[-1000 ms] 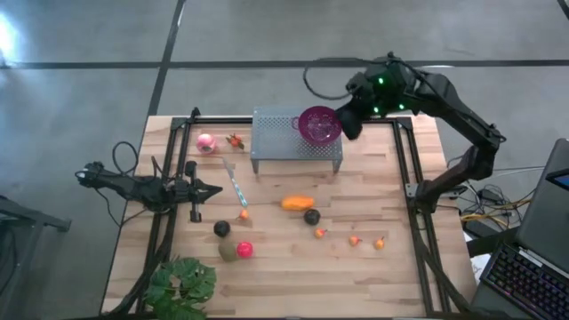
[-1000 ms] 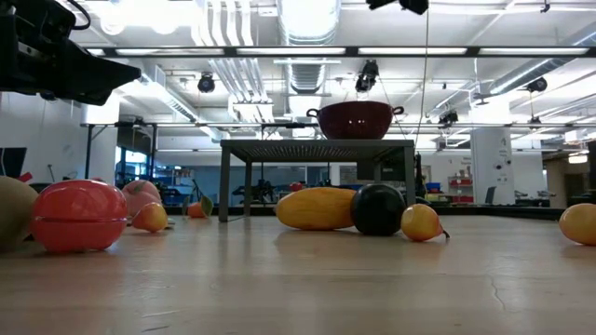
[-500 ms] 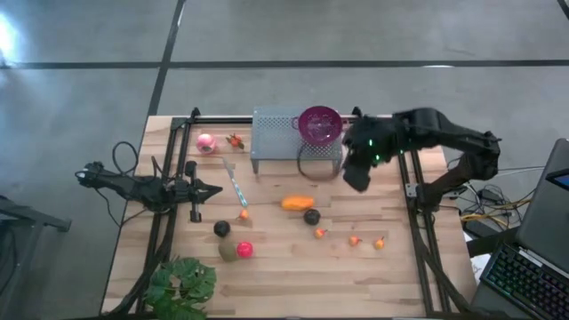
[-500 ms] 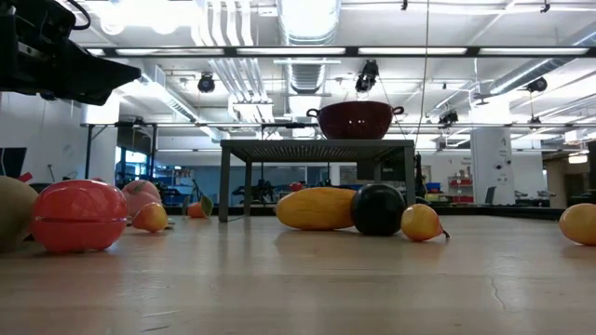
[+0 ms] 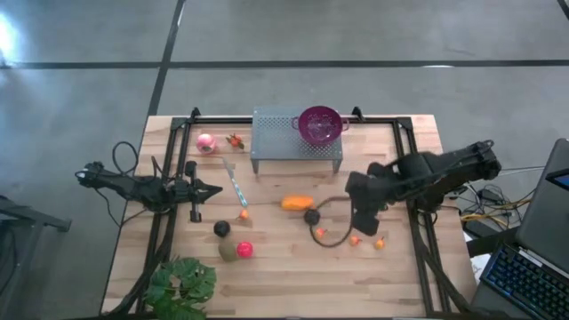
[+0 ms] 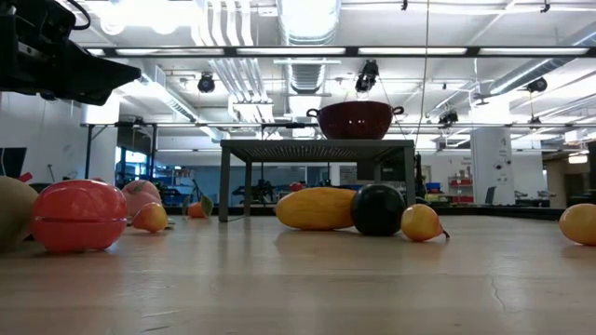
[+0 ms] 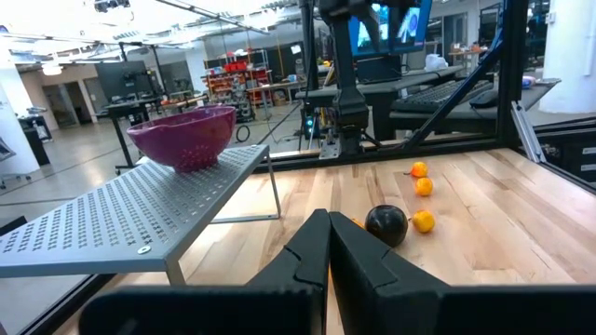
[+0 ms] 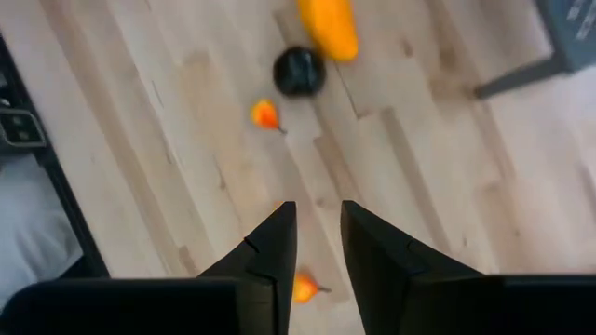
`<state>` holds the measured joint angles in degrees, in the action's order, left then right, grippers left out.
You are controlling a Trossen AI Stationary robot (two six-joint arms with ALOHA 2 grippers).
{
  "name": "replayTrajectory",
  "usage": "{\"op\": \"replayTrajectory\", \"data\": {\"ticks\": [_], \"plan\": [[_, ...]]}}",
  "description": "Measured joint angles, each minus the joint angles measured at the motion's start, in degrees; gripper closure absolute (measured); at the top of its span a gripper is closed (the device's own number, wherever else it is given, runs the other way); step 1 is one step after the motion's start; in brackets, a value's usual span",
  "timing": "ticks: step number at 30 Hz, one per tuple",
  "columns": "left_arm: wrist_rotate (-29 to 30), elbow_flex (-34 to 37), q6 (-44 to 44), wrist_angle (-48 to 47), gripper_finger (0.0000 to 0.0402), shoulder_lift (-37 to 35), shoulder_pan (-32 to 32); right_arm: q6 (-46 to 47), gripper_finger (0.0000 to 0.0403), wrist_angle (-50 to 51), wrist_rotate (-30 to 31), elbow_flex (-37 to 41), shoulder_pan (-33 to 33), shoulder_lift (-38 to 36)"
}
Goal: Pick & Place Fruit
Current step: Put the pear into the purple bowl on the shelf
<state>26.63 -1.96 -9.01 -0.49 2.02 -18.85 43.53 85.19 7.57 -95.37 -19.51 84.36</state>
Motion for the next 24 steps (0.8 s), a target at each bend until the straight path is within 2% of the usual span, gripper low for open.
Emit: {"op": "replayTrajectory", "data": {"ticks": [8,13,17,24], "plan": [[0.0,0.0,0.0,0.0,0.0390,0.0,0.0,11.8,0.0333,0.0,0.1,7.7,-8.5,0.0],[0.0,0.0,0.0,0.0,0.0390,0.0,0.0,19.2,0.0318,-0.1,0.4,12.0,-13.7,0.0],[0.0,0.0,0.0,0.0,0.0390,0.0,0.0,25.5,0.0303,-0.2,3.1,15.1,-18.4,0.0],[0.0,0.0,0.0,0.0,0.0390,0.0,0.0,37.2,0.0280,-0.6,3.1,19.9,-25.0,0.0]]}}
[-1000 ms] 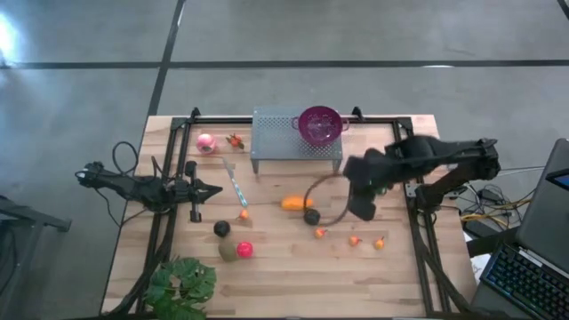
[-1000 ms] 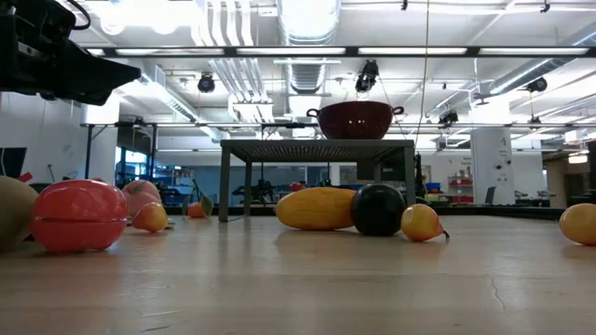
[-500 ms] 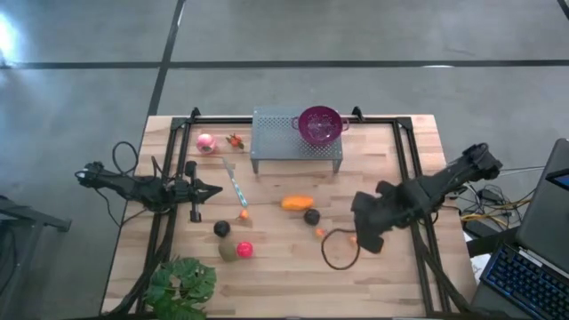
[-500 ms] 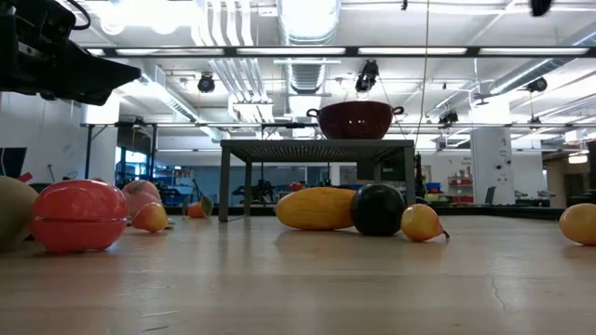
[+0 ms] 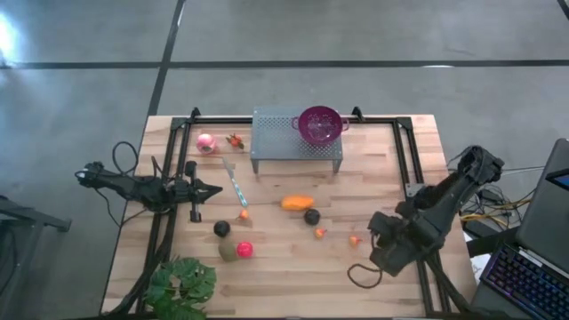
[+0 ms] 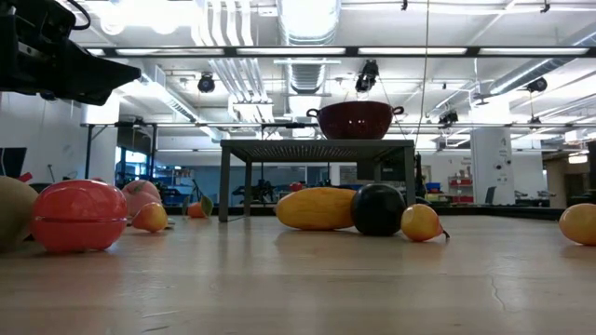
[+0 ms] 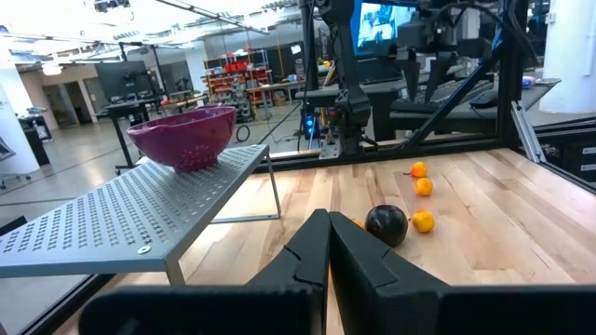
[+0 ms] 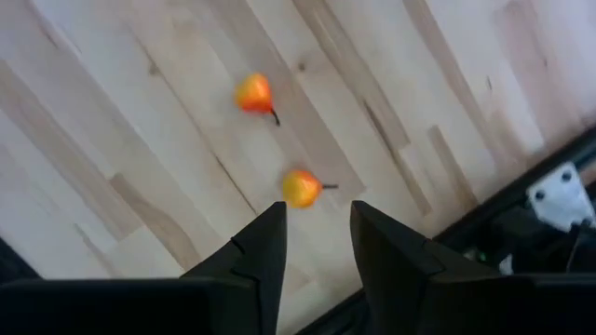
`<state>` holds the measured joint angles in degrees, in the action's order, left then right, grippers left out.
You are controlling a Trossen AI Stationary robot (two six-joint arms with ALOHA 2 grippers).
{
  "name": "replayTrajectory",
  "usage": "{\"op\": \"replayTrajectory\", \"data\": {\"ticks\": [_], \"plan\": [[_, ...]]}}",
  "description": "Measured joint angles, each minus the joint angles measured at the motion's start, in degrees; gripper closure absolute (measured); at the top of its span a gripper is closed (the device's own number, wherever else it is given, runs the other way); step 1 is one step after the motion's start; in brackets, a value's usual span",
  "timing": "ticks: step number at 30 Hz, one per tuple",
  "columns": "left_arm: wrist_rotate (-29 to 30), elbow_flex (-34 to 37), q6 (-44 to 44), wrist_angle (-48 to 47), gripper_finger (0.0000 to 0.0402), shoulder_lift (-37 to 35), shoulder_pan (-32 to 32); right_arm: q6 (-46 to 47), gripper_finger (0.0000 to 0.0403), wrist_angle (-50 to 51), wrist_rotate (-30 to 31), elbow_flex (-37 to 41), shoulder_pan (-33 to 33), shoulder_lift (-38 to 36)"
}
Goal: Pick & Place Fruit
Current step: Put the pear into the purple bowl on the shelf
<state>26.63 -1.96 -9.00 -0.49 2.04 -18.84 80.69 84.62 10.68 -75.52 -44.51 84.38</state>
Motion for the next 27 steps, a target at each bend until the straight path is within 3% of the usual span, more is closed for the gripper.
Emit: {"op": "replayTrajectory", "data": {"ticks": [5,12,27], "plan": [[0.0,0.0,0.0,0.0,0.0390,0.0,0.0,5.5,0.0265,-0.9,0.0,2.6,-2.9,0.0],[0.0,0.0,0.0,0.0,0.0390,0.0,0.0,6.4,0.0246,-6.4,-0.5,7.0,-3.2,0.0],[0.0,0.0,0.0,0.0,0.0390,0.0,0.0,2.5,0.0224,-20.5,-8.1,21.6,3.3,-6.6]]}}
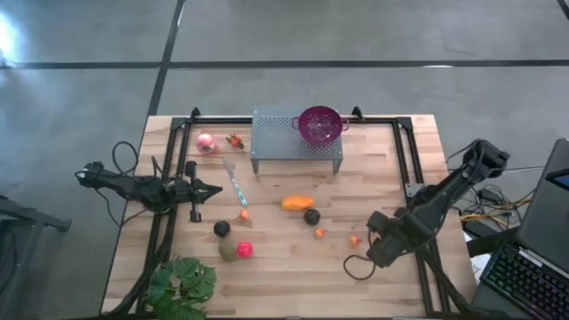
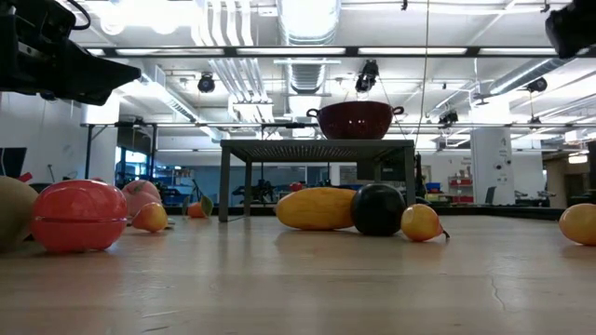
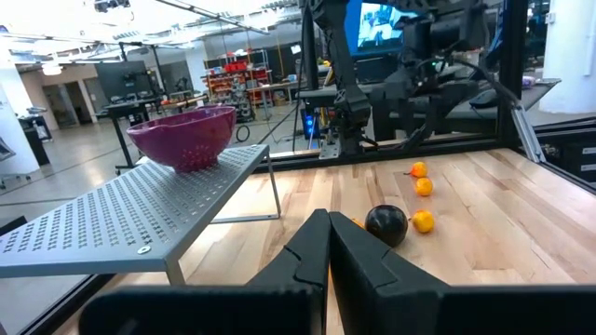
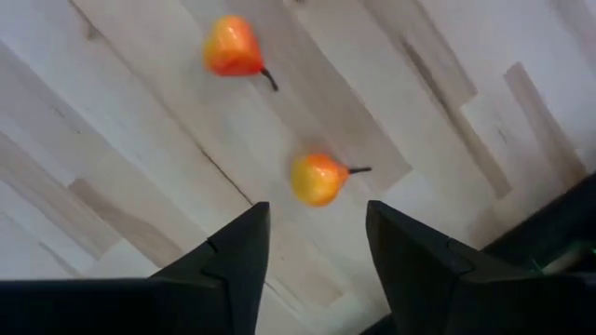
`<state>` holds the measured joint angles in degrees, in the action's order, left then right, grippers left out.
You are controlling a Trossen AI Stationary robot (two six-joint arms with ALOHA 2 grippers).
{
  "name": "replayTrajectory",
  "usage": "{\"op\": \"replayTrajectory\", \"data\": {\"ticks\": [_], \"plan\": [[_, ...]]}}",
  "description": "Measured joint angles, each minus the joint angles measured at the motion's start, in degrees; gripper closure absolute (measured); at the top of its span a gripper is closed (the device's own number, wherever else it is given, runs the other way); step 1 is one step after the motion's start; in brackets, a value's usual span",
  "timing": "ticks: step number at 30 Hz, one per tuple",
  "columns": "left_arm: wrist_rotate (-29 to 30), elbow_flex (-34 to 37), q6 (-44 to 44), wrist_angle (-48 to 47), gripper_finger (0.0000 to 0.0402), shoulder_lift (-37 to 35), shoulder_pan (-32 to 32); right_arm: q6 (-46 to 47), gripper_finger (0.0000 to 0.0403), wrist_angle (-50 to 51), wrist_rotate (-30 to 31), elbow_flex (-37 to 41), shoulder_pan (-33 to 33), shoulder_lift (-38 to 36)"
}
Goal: Pick & Place Fruit
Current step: Put the pear into the purple bowl on the shelf
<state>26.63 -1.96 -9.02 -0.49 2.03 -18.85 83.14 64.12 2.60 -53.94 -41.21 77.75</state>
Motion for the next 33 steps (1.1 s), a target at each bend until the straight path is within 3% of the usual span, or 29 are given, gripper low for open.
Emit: {"op": "replayTrajectory", "data": {"ticks": [19,33], "plan": [[0.0,0.0,0.0,0.0,0.0390,0.0,0.0,-2.2,0.0138,-7.5,-3.1,6.7,0.4,1.1],[0.0,0.0,0.0,0.0,0.0390,0.0,0.0,0.0,0.0167,-12.8,-2.6,11.0,0.4,1.2]]}}
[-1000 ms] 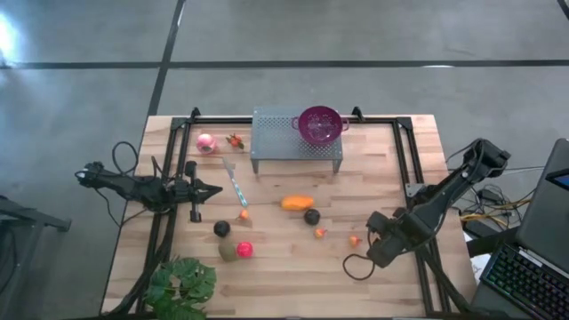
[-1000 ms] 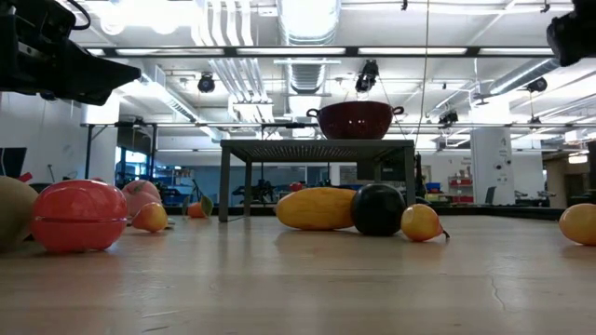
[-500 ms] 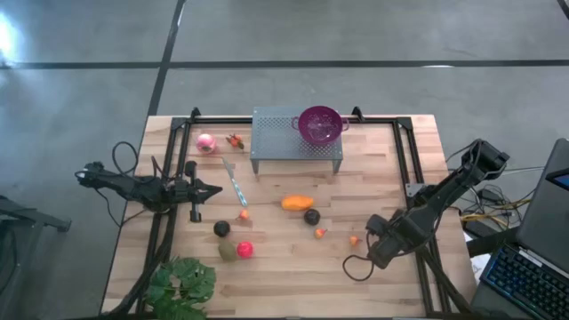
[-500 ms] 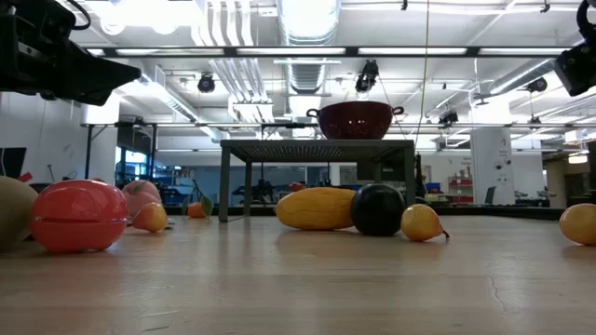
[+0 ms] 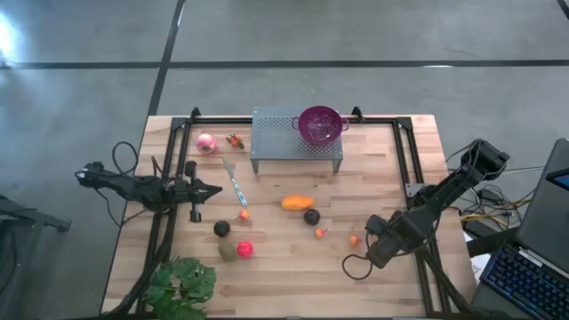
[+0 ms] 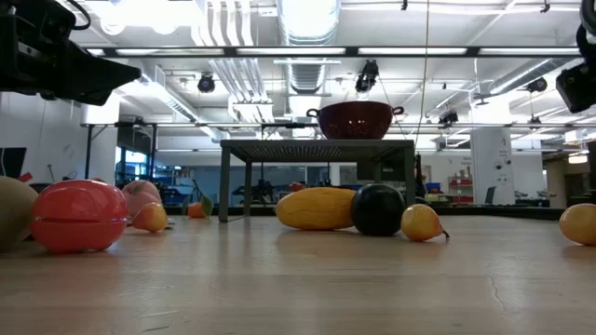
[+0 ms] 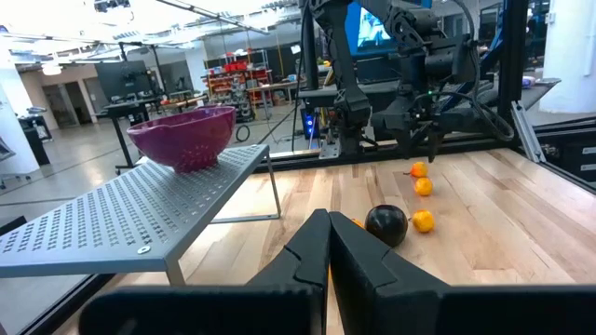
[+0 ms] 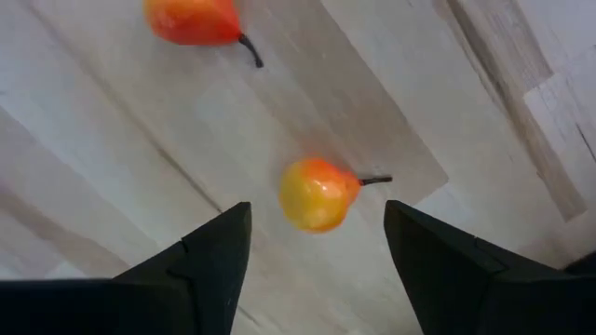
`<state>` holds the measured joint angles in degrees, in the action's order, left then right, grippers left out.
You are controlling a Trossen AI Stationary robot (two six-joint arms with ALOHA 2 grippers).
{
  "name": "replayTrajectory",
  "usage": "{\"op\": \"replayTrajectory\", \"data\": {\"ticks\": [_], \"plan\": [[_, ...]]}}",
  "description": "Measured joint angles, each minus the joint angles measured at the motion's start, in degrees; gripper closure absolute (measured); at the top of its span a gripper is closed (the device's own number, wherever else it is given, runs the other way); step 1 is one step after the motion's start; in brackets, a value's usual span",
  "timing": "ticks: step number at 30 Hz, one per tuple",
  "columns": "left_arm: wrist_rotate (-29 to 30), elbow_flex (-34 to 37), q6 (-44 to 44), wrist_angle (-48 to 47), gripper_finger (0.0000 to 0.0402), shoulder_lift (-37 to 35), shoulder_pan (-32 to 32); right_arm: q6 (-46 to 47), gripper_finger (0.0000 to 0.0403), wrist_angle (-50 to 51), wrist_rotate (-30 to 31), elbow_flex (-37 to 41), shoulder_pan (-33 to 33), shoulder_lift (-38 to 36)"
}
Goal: Pick & Place Fruit
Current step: Put the pear into the purple bowl on the shelf
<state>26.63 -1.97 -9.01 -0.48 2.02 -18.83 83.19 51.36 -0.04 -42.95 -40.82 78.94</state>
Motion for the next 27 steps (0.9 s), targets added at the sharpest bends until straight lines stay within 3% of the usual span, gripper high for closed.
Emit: {"op": "replayTrajectory", "data": {"ticks": [8,16,27], "plan": [[0.0,0.0,0.0,0.0,0.0390,0.0,0.0,1.4,0.0179,-7.9,0.0,5.0,0.0,0.0],[0.0,0.0,0.0,0.0,0.0390,0.0,0.0,2.3,0.0180,-8.8,0.0,6.8,0.0,0.0],[0.0,0.0,0.0,0.0,0.0390,0.0,0.0,2.2,0.0235,-8.8,0.0,6.7,0.0,0.0]]}}
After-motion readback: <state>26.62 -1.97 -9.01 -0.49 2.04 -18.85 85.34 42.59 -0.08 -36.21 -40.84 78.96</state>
